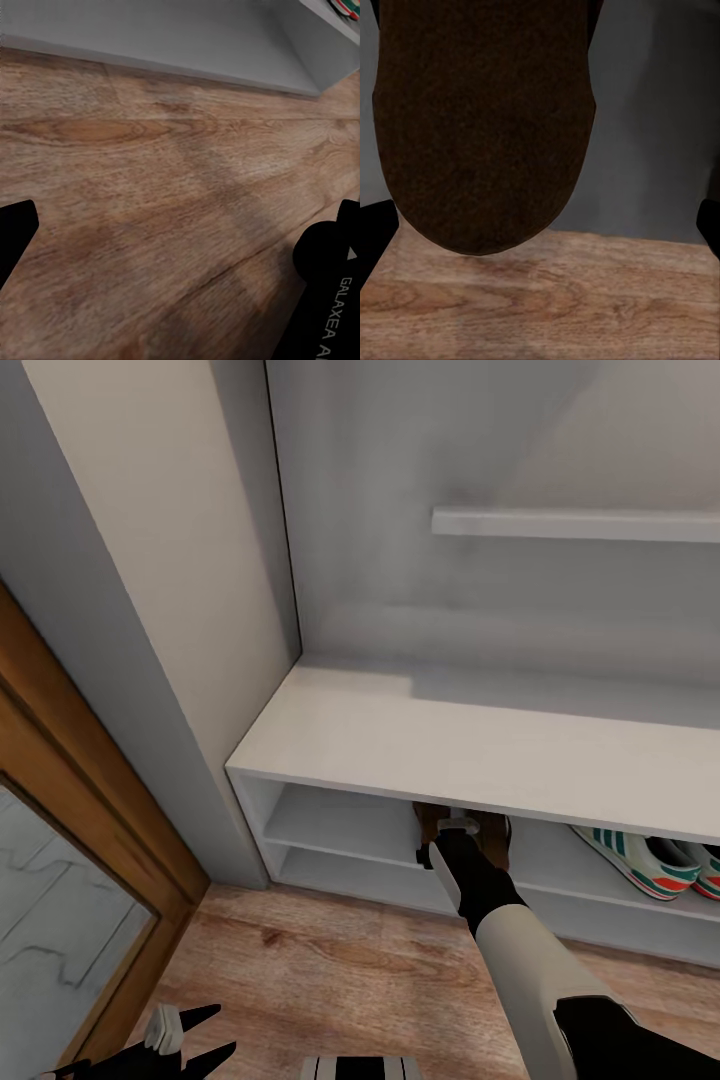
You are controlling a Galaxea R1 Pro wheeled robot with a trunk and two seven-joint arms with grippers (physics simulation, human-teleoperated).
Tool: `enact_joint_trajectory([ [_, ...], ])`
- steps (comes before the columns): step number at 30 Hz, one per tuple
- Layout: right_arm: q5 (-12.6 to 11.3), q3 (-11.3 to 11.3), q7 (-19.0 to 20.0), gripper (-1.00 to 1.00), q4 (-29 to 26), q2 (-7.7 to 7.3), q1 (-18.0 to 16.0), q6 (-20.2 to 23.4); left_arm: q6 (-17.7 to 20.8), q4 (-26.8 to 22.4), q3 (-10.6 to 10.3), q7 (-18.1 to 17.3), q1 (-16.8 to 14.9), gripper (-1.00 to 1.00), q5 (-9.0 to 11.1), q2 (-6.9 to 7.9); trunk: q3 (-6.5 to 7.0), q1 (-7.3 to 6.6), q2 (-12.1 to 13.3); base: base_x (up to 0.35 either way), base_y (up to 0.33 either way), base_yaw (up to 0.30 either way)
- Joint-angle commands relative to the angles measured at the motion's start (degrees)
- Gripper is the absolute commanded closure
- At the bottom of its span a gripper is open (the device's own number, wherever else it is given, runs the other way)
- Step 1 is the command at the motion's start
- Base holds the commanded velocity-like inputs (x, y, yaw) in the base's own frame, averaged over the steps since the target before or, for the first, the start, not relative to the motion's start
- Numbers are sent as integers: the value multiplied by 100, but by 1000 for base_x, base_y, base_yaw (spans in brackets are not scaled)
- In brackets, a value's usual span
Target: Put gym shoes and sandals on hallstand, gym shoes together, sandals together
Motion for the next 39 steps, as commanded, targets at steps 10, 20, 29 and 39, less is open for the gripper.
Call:
enact_joint_trajectory([
  [10, 18, -7, -6, -100, 0, 3, -1, 32, -36, 5, 7, -15, -2, -100, 4, 1, -5, -1, -2, 0, 0, 0],
  [20, 18, -7, -6, -100, 2, 3, -1, 32, -36, 8, 7, -15, 3, -100, 3, -5, -5, -1, -2, -139, 0, 0],
  [29, 18, -7, -6, -100, 9, 3, 0, 32, -36, 13, 7, -15, 1, -100, 8, -5, -5, -1, -2, -334, 0, 0],
  [39, 18, -7, 2, -100, 19, 3, 0, 32, -36, 13, 7, -15, -2, -100, 8, -5, -5, -1, -2, -337, 0, 0],
])
